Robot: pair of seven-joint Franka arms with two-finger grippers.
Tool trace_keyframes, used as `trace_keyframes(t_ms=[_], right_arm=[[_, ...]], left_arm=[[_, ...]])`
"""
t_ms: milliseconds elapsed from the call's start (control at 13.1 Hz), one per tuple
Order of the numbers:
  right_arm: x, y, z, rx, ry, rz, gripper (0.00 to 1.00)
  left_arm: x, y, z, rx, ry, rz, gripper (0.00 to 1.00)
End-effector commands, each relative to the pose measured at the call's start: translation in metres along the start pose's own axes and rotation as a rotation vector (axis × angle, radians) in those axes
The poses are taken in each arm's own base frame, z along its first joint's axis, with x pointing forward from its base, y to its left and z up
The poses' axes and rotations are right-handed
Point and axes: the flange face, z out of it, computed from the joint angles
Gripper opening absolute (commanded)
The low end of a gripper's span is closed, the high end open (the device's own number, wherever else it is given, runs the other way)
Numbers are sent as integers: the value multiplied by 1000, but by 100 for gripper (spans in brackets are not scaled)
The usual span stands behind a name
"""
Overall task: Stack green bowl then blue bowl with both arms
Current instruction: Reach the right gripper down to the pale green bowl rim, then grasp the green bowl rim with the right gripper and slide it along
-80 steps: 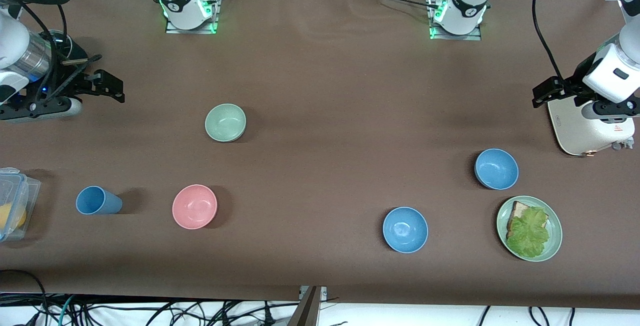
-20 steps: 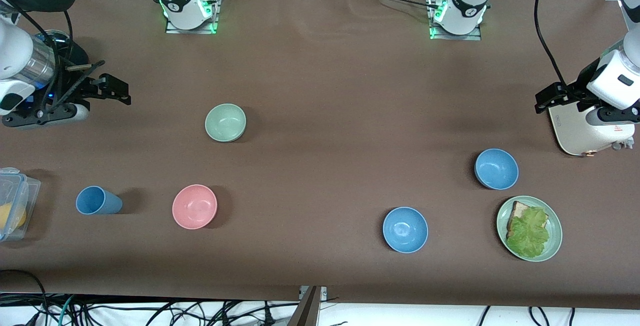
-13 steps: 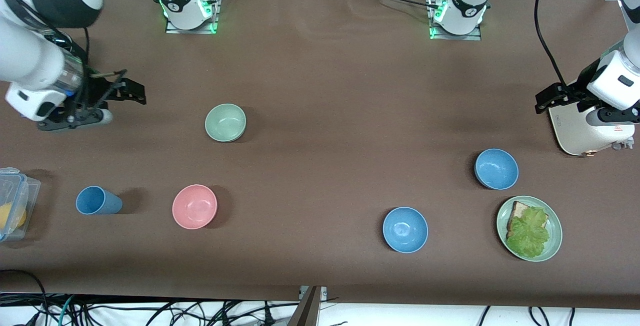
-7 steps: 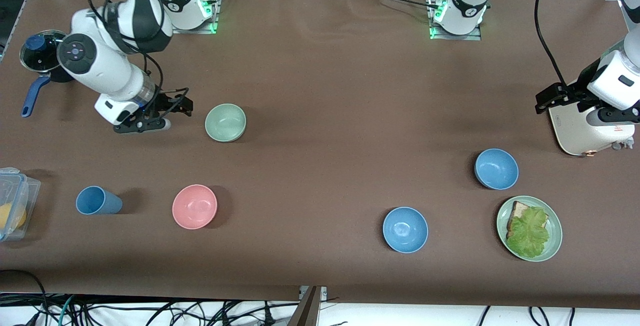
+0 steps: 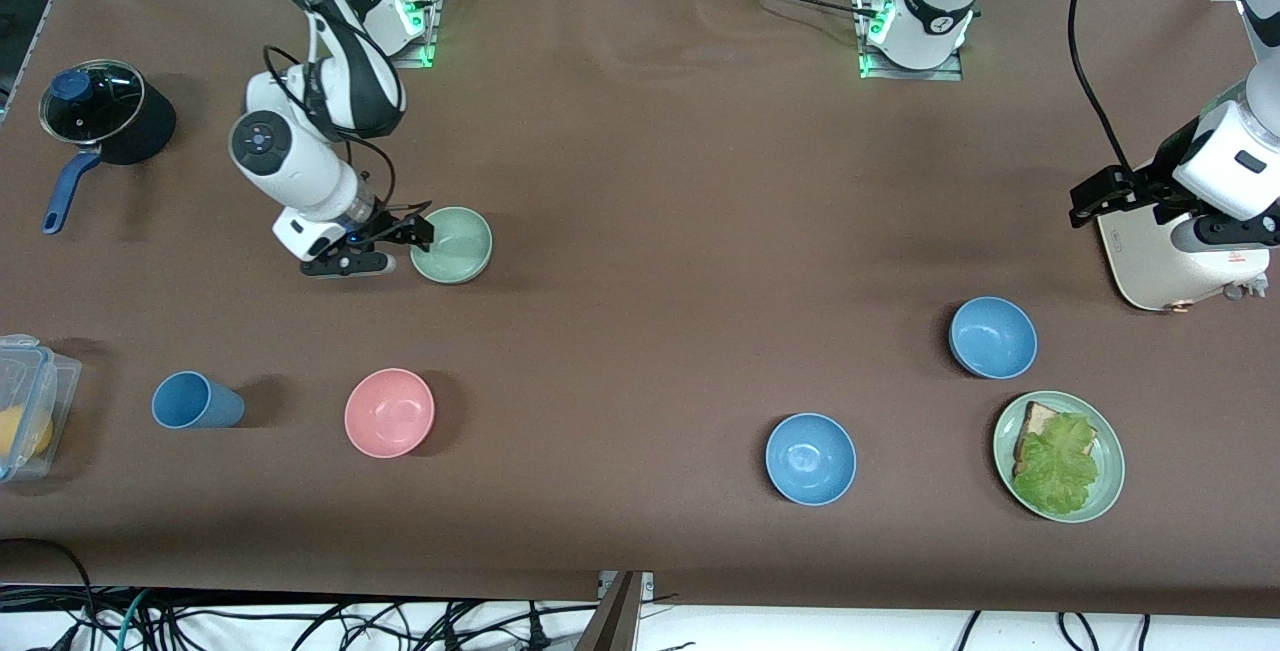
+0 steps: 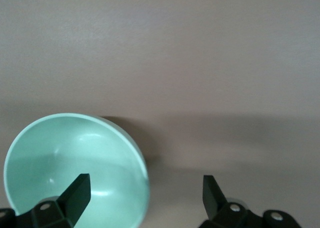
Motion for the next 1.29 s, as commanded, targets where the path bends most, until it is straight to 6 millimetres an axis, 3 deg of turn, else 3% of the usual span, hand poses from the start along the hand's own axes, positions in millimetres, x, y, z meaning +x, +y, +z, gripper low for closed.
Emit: trace_keyframes(t_ms=[0, 76, 304, 380, 685, 837, 913, 1065, 1217], right_arm=[[-10, -9, 29, 24, 32, 23, 93], [-12, -13, 32, 28, 31, 36, 81], [-12, -23, 29, 33, 30, 37, 13], [-8, -23, 24, 34, 38, 26, 0], [3, -29, 4, 29, 21, 13, 0], [18, -43, -15, 33, 1, 11, 0], [29, -63, -30, 45, -1, 21, 0], [51, -120, -58, 79, -3, 72, 0], [70, -194, -53, 130, 5, 131, 0]], left_arm=[[3, 1, -5, -18, 1, 2, 100], [3, 2, -5, -18, 0, 3, 100], [3, 1, -5, -18, 1, 3, 100], [3, 1, -5, -18, 1, 2, 100], [3, 1, -5, -18, 1, 0, 100], [3, 1, -5, -18, 1, 0, 100], [3, 0, -5, -18, 0, -1, 100], [3, -1, -5, -18, 0, -3, 100], [3, -2, -6, -18, 1, -2, 100]])
